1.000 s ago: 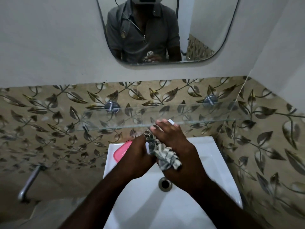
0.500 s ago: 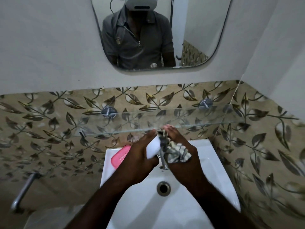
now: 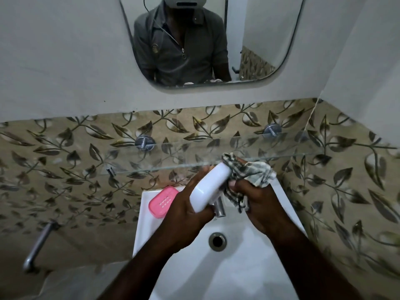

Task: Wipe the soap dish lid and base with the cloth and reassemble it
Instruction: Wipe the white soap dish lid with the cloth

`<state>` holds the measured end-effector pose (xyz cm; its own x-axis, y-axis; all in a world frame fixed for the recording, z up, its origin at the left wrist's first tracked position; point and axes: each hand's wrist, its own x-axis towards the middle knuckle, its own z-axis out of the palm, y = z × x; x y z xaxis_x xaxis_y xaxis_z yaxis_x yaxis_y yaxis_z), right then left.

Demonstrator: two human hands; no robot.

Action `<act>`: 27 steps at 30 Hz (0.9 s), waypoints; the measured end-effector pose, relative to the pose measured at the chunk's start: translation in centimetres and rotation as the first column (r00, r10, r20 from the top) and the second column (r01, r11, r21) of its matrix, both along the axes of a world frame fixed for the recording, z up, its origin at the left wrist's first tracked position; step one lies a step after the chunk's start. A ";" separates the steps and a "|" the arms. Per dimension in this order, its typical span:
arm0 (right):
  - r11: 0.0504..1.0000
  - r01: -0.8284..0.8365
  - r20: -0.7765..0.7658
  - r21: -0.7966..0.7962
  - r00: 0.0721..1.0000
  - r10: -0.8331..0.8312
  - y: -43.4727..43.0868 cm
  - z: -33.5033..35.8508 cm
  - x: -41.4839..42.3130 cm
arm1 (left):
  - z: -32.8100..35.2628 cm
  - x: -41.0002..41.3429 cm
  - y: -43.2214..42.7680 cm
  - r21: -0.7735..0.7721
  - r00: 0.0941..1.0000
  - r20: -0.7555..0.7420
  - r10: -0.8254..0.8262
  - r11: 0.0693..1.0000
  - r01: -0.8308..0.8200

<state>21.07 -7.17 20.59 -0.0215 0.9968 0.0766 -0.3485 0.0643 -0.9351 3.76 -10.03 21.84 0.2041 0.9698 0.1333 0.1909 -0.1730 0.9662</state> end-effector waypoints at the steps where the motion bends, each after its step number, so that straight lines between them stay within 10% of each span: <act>1: 0.994 -0.084 -0.167 -0.065 0.983 0.072 0.0 -0.1 0.2 | -0.2 0.0 -0.1 -0.024 0.997 0.070 -0.013 1.000 0.015; 5: 0.953 -0.279 -0.349 -0.118 0.910 0.223 -0.5 -0.7 -0.2 | -0.9 0.0 -0.5 -0.048 0.978 0.204 -0.050 0.997 0.061; 13: 0.968 -0.215 0.195 0.131 0.963 0.188 -0.6 1.4 1.6 | 0.7 -3.4 0.5 -0.295 0.724 0.616 -0.309 0.762 0.576; 17: 0.944 -0.266 0.435 0.194 0.886 0.160 -1.0 2.7 1.0 | 1.3 -2.8 1.4 -0.323 0.936 0.196 -0.292 0.882 0.343; 21: 0.860 -0.061 0.584 0.507 0.758 -0.290 -1.8 3.2 -1.5 | 1.4 -1.2 1.3 -0.062 0.951 -0.296 -0.092 0.995 0.077; 25: 0.716 -0.159 0.621 0.680 0.645 -0.446 -3.1 1.8 -2.2 | 1.8 -0.3 0.5 0.170 0.938 -0.344 -0.039 0.980 0.103; 27: 0.805 -0.066 0.576 0.589 0.733 -0.361 -2.7 1.0 -1.7 | 1.6 -0.5 0.5 0.142 0.958 -0.287 -0.002 0.989 0.045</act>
